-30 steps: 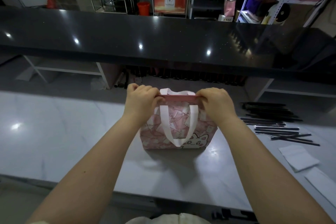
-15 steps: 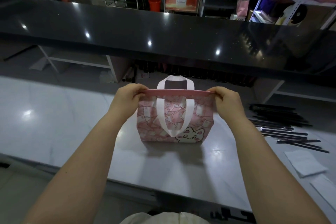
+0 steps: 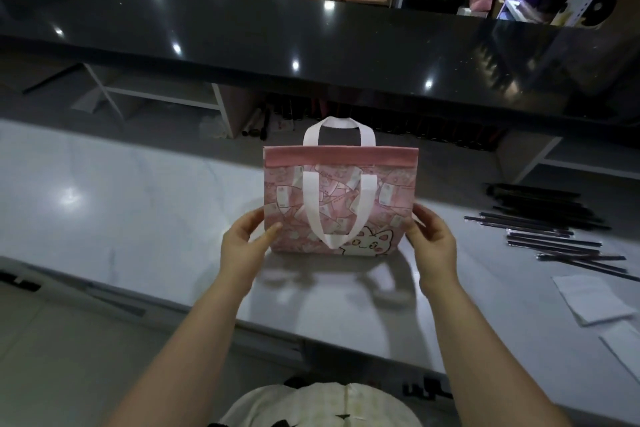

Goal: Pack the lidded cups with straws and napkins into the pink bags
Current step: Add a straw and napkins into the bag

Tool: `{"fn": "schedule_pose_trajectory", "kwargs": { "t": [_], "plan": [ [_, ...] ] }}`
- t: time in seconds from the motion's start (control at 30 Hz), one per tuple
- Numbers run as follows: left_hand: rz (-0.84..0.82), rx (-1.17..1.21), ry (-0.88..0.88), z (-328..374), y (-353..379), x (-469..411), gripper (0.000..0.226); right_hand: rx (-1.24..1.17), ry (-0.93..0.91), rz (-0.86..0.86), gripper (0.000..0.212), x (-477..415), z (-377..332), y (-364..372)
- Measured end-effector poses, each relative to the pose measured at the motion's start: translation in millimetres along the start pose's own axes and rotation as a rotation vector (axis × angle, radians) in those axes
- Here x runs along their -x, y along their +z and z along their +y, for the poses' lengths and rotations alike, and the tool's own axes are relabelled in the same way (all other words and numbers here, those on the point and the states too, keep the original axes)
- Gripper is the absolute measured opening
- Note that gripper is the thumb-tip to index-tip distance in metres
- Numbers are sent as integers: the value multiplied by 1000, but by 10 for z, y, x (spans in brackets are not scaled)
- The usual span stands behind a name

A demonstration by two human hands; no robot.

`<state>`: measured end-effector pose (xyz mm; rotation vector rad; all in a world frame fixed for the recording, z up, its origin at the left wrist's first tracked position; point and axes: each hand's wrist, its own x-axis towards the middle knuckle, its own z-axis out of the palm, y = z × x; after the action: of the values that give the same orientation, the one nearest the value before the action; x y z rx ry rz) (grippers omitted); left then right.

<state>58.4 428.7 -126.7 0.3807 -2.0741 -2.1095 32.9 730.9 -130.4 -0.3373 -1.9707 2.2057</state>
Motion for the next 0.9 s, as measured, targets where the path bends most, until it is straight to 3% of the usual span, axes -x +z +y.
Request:
{"fn": "schedule_pose_trajectory", "kwargs": {
  "t": [0.13,0.37,0.47,0.6,0.9],
  "plan": [
    [69,79,-33,-128,26,17,34,-58,5,-74,47,60,101,62],
    [87,46,21,-120,60,-2,27,-35,-40,-84,25,85,112,95],
    [8,39,44,-94,5,-52,34,-19,-19,-65,31,46,99,33],
    [-92,-9,54,4,26,-99,36,6,41,-149,60,-16,39,24],
    [14,23,-3,-46,190,-30,21,2,57,-214,53,-24,13,105]
  ]
}}
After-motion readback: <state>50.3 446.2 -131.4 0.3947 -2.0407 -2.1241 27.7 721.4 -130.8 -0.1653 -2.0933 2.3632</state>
